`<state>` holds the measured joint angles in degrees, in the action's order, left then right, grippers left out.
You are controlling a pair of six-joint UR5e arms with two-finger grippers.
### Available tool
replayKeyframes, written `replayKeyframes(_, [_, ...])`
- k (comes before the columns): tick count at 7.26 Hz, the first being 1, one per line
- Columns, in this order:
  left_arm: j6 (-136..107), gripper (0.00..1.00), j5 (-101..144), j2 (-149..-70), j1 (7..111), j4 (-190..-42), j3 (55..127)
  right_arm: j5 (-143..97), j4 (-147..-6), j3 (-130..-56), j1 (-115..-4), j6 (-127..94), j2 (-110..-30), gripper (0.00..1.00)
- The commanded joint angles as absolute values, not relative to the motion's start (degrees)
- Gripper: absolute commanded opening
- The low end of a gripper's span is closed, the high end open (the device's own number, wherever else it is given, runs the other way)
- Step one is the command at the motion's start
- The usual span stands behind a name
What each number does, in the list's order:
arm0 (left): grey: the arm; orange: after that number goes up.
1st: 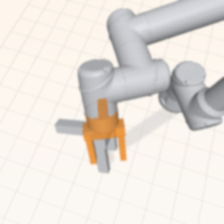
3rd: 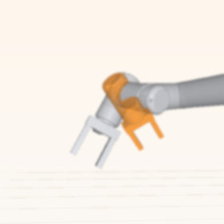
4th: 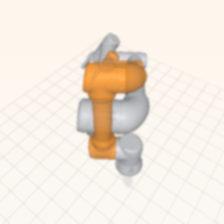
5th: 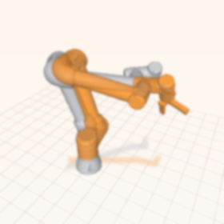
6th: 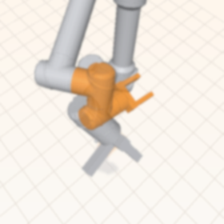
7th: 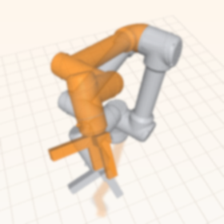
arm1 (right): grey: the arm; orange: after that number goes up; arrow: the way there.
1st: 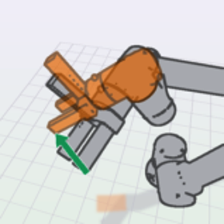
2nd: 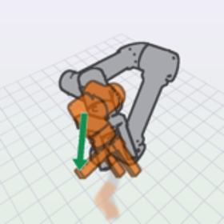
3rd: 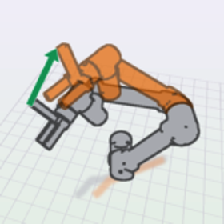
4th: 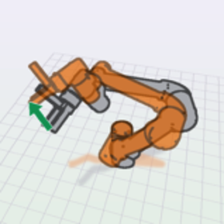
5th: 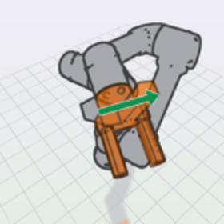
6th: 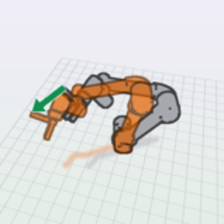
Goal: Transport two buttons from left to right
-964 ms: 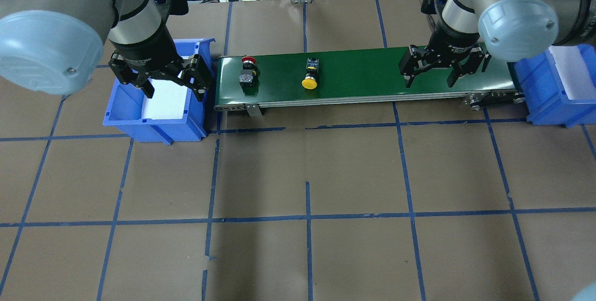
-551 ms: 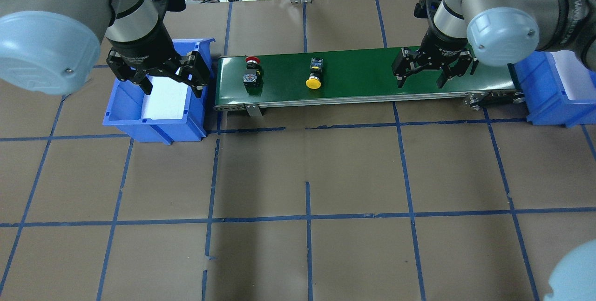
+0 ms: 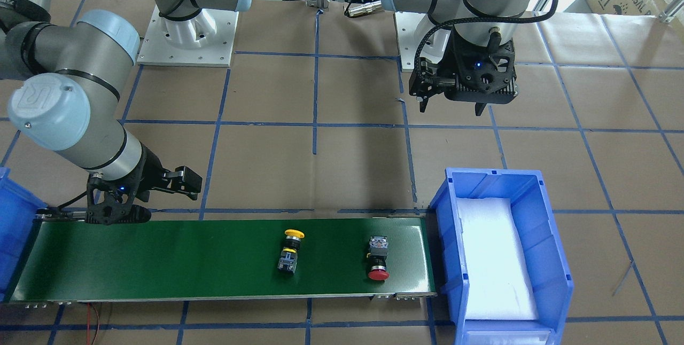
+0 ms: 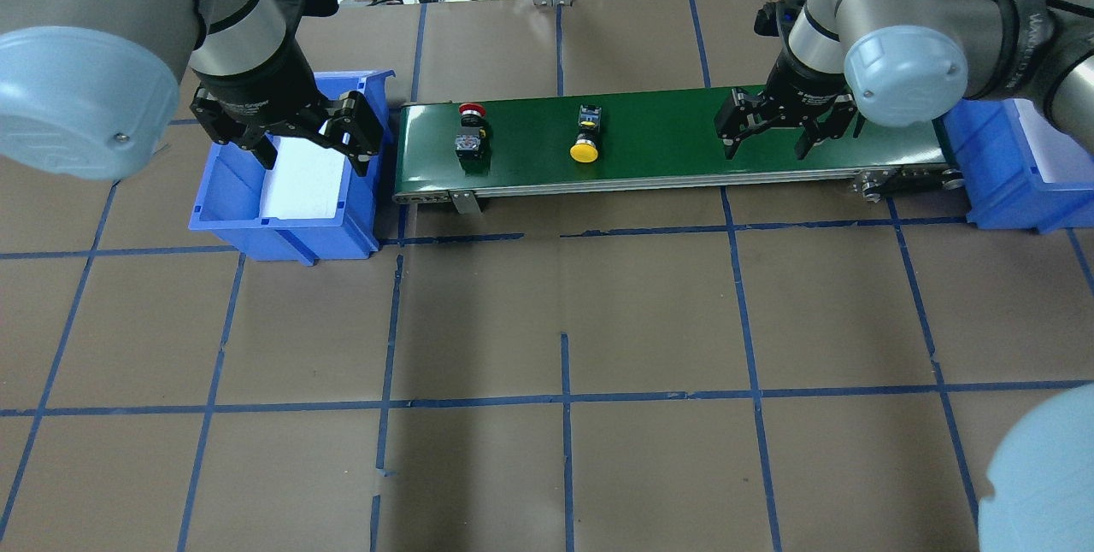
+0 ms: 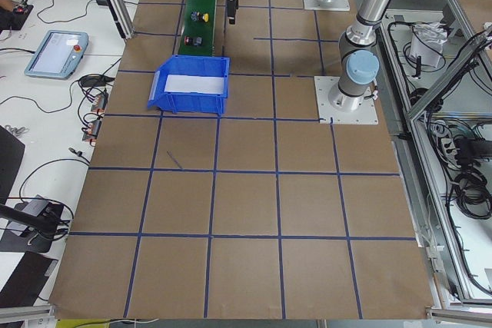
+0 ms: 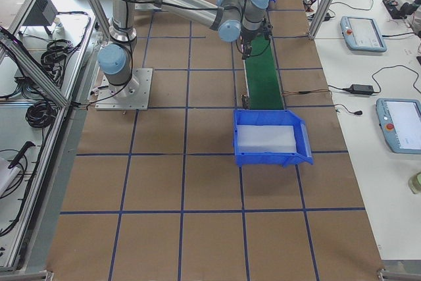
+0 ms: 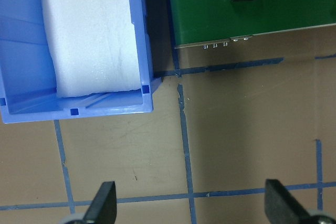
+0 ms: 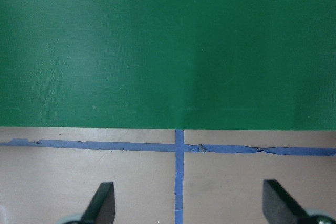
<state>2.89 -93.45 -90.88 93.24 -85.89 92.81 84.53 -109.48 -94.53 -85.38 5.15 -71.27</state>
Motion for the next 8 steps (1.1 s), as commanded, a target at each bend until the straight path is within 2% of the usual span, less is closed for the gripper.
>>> replayKeyframes(1, [3.0,1.00,-93.7,-90.9,93.1,-86.0,92.8,84.5,-110.1,-94.0,-85.3,5.1,-70.9,1.00])
replayKeyframes(8, [3.2,1.00,-93.7,-89.3,92.2,-87.0,93.0,84.5,-112.8,-93.9,-85.3,5.1,-69.6,1.00])
